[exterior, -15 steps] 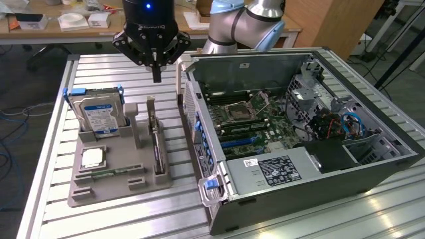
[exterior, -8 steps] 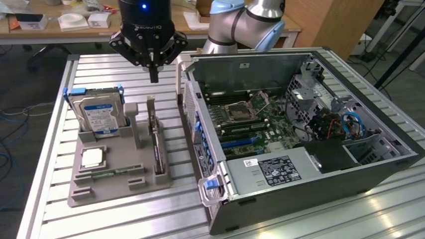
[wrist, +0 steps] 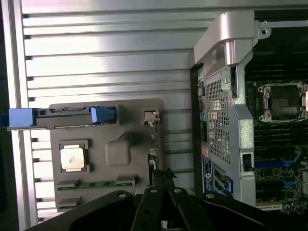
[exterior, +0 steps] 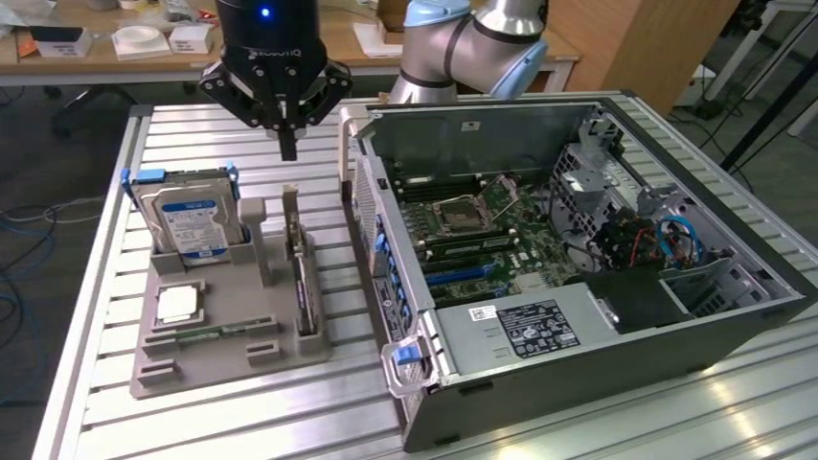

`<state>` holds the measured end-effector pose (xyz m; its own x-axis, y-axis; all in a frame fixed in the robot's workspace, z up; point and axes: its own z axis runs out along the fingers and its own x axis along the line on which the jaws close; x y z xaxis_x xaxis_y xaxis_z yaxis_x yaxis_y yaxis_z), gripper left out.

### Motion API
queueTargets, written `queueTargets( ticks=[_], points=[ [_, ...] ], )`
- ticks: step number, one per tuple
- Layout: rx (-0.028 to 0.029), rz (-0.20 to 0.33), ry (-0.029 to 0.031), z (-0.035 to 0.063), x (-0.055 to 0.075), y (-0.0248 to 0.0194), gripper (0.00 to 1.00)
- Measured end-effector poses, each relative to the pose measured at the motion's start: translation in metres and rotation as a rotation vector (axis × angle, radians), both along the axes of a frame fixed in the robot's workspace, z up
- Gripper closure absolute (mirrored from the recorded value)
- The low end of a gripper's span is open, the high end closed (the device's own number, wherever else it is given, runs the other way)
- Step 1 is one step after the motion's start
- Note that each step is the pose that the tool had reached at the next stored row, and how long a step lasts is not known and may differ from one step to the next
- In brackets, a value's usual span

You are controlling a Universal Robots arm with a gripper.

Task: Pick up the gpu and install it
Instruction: 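Reach for the gpu, then pick up the gpu and move the gpu toward the slot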

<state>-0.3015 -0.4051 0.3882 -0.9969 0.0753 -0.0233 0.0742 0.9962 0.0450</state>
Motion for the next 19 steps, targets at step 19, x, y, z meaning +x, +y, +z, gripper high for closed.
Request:
queueTargets(
  ticks=[19],
  points=[
    [0.0001,0.000,-0.0001,-0.0001,-0.0037,-0.0002,0.89]
  ],
)
